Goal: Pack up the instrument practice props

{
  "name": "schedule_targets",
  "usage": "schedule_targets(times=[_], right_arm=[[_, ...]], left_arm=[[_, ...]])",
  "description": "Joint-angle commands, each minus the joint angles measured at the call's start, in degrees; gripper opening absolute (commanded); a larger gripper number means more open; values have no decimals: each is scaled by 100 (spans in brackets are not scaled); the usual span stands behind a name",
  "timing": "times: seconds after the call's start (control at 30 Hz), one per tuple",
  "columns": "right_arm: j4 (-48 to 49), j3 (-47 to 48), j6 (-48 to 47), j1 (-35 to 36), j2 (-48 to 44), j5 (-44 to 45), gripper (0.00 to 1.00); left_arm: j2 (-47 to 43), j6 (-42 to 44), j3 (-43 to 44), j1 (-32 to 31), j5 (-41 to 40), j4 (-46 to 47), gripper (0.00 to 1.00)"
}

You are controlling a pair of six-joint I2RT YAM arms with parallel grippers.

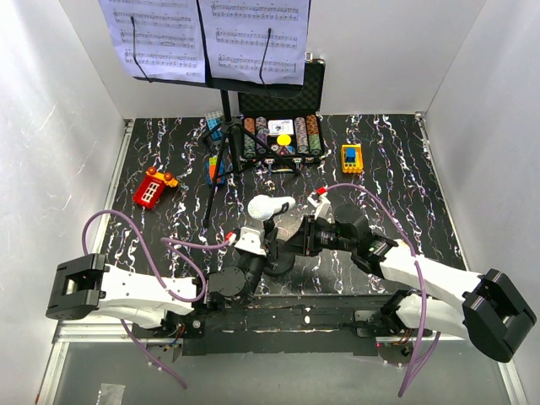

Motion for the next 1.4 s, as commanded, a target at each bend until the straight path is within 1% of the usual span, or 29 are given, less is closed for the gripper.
schedule_targets(times=[0.0, 0.07, 0.13, 0.17, 0.3, 0.33, 0.47, 0.57, 0.63, 0.67, 0.73, 0.83, 0.97, 1.03, 1.07, 1.1, 1.13, 1.17, 1.2, 1.27, 1.33, 1.37], right_arm=[[364, 22, -640, -26, 23, -5, 11], [321, 101, -939, -25, 32, 48, 2], [268, 128, -1255, 44, -55, 310, 1], [224, 128, -1492, 114, -143, 582, 1], [-84, 128, -2730, 851, -609, 2048, 1], [-119, 128, -3081, 1045, -697, 2592, 1], [-374, 233, -4321, 1906, -768, 4237, 1], [-225, 242, -5427, 2530, -690, 5389, 1], [-59, 233, -5921, 2891, -549, 6101, 1], [-40, 250, -6315, 3058, -461, 6408, 1], [335, 181, -6958, 3470, -259, 7156, 1], [1178, -56, -7881, 3850, 13, 7606, 1], [1813, -215, -8419, 4026, 321, 7747, 1], [1902, -233, -8376, 4035, 366, 7765, 1], [1850, -207, -8202, 4035, 314, 7756, 1], [1641, -128, -7861, 4026, 209, 7739, 1], [1099, -23, -7492, 4009, 94, 7713, 1], [615, 117, -7027, 3948, -46, 7677, 9], [184, 293, -6526, 3912, -169, 7616, 21], [-643, 539, -5761, 3772, -468, 7353, 51], [-1058, 681, -5276, 3675, -723, 7212, 71], [-1234, 760, -5012, 3640, -855, 7176, 79]], left_arm=[[267, -479, -461, -177, 459, -1461, 0], [241, -506, -452, -177, 512, -1540, 0], [224, -523, -435, -177, 530, -1602, 0], [215, -532, -426, -177, 538, -1646, 0], [293, -620, -338, -177, 530, -1909, 0], [337, -646, -320, -177, 512, -1962, 0], [504, -787, -329, -177, 477, -1989, 0], [662, -884, -320, -177, 512, -1980, 0], [759, -971, -303, -177, 530, -1989, 0], [794, -1006, -311, -177, 538, -1954, 0], [882, -1086, -285, -177, 582, -1962, 0], [1014, -1174, -285, -177, 600, -1971, 0], [1146, -1332, -303, -177, 565, -1927, 0], [1155, -1376, -320, -177, 547, -1945, 0], [1138, -1385, -329, -177, 521, -1945, 0], [1120, -1393, -338, -177, 504, -1971, 0], [1085, -1402, -346, -177, 495, -1980, 0], [1059, -1411, -364, -177, 486, -1963, 0], [1006, -1402, -390, -177, 477, -1936, 0], [953, -1394, -426, -177, 451, -1901, 0], [909, -1367, -434, -177, 433, -1883, 0], [900, -1341, -443, -177, 433, -1857, 0]])
